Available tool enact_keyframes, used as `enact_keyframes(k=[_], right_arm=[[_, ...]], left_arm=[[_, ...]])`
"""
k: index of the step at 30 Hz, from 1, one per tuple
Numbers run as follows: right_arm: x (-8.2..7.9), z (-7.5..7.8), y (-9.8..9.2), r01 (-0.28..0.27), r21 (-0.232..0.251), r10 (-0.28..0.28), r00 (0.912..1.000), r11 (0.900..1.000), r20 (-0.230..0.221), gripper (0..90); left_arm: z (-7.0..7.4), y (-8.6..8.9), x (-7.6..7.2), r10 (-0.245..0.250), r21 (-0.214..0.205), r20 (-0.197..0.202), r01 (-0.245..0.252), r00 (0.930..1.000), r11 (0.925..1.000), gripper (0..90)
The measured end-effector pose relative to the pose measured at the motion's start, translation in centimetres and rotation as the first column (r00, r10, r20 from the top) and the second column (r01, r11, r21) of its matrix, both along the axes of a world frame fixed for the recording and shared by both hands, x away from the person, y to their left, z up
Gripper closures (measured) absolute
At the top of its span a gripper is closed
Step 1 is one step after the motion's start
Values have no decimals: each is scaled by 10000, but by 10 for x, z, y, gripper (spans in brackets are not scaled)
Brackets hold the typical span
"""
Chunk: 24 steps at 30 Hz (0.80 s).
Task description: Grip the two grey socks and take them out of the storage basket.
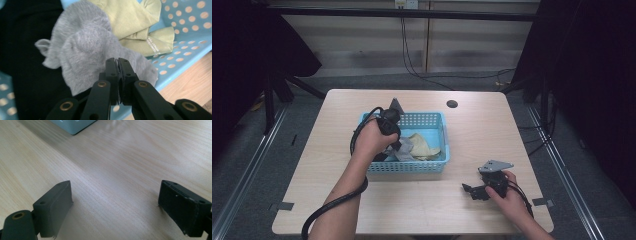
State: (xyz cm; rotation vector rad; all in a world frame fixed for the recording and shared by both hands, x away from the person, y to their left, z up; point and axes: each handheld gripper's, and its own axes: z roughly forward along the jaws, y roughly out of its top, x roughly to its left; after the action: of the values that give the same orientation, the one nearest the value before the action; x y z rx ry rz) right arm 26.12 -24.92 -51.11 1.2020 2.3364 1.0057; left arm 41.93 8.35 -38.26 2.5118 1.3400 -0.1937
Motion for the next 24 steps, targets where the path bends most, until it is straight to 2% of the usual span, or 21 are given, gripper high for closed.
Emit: enact_keyframes(k=[6, 9, 14, 21, 24], right_arm=[[0, 0, 0, -7, -9, 7, 10000, 10000, -16, 112], [0, 0, 0, -8, -13, 8, 10000, 10000, -18, 112], [0, 0, 0, -9, -14, 9, 10000, 10000, -17, 113], [0, 0, 0, 4, -22, -4, 10000, 10000, -64, 112], [1, 0, 0, -84, -31, 85, 10000, 10000, 45, 112]], left_arm=[[21, 4, 2, 20, 124, 318, -24, 9995, 9999, 873], [27, 5, 2, 7, 261, 349, -16, 9994, 9997, 873], [40, 11, 4, 19, 136, 415, -25, 9991, 9999, 873], [60, 17, 8, 78, 329, 452, -92, 9989, 9994, 871], [65, 17, 7, 75, 401, 484, -94, 9988, 9991, 871]])
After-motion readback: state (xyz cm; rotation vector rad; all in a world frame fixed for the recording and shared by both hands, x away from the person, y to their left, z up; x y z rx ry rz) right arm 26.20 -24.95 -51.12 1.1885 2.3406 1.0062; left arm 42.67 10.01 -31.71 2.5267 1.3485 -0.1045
